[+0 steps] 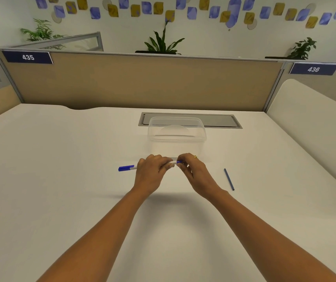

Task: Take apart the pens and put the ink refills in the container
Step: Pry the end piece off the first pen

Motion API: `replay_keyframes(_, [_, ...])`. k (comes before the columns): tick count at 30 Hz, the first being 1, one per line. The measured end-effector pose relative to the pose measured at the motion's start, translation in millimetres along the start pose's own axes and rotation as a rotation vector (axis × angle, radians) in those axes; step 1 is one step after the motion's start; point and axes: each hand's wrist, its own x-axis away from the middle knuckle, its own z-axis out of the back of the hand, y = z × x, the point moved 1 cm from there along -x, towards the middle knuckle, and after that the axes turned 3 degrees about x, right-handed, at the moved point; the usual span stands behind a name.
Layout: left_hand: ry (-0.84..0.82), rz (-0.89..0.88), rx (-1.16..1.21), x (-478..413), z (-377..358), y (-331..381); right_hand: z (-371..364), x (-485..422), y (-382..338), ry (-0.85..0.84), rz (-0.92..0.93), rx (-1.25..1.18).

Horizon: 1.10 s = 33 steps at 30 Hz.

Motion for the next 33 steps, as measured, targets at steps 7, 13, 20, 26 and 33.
replay_keyframes(7, [-0.003, -0.022, 0.015, 1.7, -0.3, 2.0, -0.8, -0.2, 0.1, -0.038, 0.026, -0.054])
replay_keyframes(13, [0.013, -0.045, 0.011, 2.4, 0.5, 0.5, -2.3, -0.9, 1.7, -0.035, 0.042, -0.076])
replay_keyframes(20, [0.021, -0.062, 0.023, 3.3, 1.3, 0.2, -3.6, -1.8, 1.9, -0.021, 0.021, -0.100])
replay_keyframes(26, [0.027, -0.068, 0.034, 3.9, 0.4, 0.8, -4.0, -2.1, 1.8, -0.007, -0.023, -0.135])
replay_keyframes(33, [0.025, -0.072, 0.033, 4.7, -1.1, 2.3, -4.7, -4.4, 0.7, 0.010, -0.113, -0.172])
